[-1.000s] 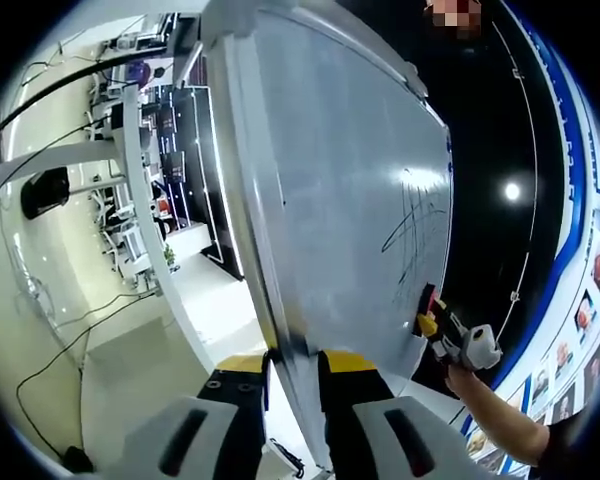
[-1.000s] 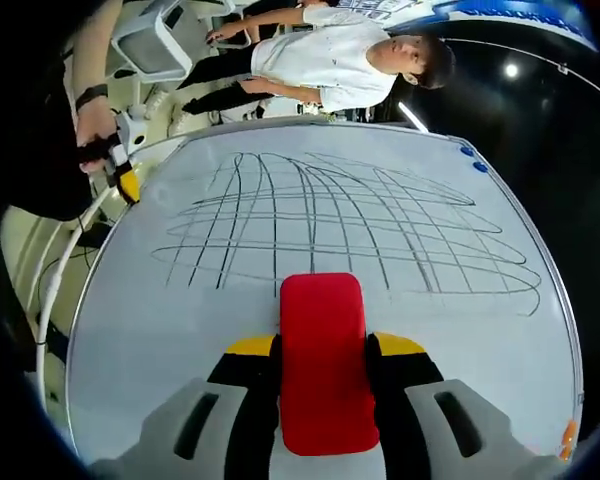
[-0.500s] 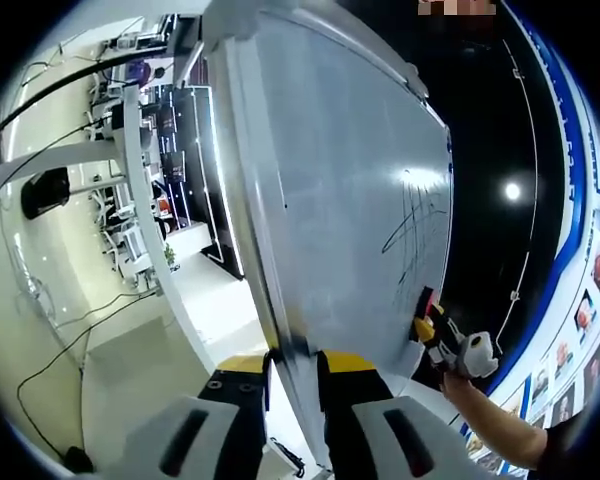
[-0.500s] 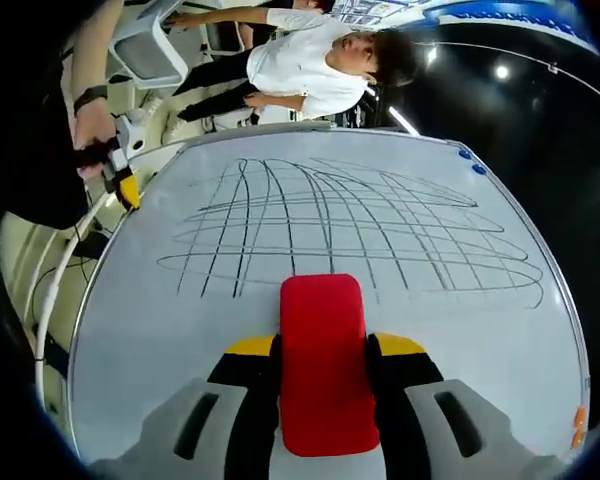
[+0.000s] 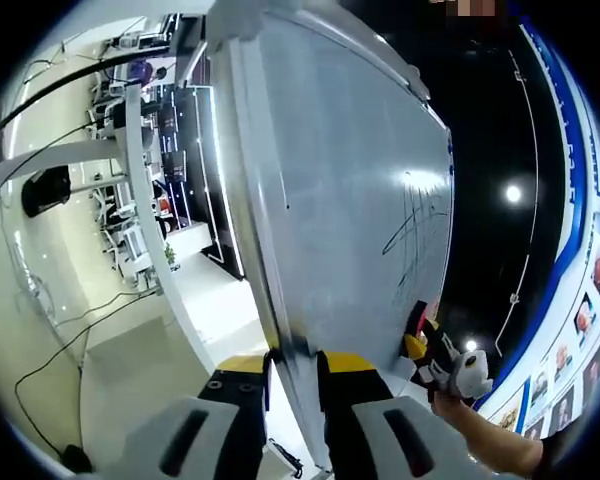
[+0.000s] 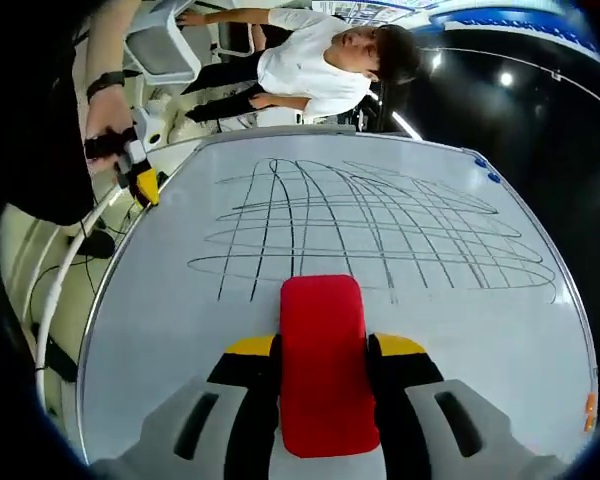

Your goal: Wipe the writing off the whiteboard with the eraser

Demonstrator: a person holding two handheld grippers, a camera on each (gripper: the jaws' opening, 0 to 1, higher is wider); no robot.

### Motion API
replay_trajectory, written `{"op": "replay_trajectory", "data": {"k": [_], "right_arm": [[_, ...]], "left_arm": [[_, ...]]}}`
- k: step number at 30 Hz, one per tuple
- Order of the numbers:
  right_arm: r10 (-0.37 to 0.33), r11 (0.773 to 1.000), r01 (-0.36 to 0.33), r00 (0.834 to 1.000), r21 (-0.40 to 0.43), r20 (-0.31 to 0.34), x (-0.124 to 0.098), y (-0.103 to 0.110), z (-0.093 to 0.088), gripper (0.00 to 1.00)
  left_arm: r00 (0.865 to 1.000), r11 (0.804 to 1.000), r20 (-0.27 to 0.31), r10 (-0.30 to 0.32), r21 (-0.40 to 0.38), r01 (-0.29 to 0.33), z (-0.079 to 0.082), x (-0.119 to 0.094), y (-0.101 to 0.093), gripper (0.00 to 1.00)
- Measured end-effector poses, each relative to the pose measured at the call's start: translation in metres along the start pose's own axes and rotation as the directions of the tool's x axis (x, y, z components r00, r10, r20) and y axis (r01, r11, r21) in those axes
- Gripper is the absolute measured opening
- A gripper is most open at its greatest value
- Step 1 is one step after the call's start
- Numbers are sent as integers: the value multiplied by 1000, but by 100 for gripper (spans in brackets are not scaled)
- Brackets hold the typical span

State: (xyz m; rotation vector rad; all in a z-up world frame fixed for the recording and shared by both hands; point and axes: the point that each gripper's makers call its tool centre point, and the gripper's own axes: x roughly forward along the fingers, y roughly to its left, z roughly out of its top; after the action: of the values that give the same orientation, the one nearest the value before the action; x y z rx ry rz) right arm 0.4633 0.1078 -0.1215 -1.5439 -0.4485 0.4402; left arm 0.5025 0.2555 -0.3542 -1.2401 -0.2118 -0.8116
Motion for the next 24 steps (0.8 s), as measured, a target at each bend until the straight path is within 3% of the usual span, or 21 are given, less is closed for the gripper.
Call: {"op": "replay_trajectory", "data": {"k": [9,20,24], "right_arm": [[-60,997,59,998,44,27,-1,22,4,37],[-35,999,34,999,21,21,1,57,5,37],[-1,999,2,1000,-41,25,3,80,5,37]], "left_arm": [[1000,1000,0,-3,-1,3,0,0,0,21],[1000,1000,4,-4,-5,4,1,0,0,21],[1000,1000,6,-5,-9,5,0,0,-1,21]]}}
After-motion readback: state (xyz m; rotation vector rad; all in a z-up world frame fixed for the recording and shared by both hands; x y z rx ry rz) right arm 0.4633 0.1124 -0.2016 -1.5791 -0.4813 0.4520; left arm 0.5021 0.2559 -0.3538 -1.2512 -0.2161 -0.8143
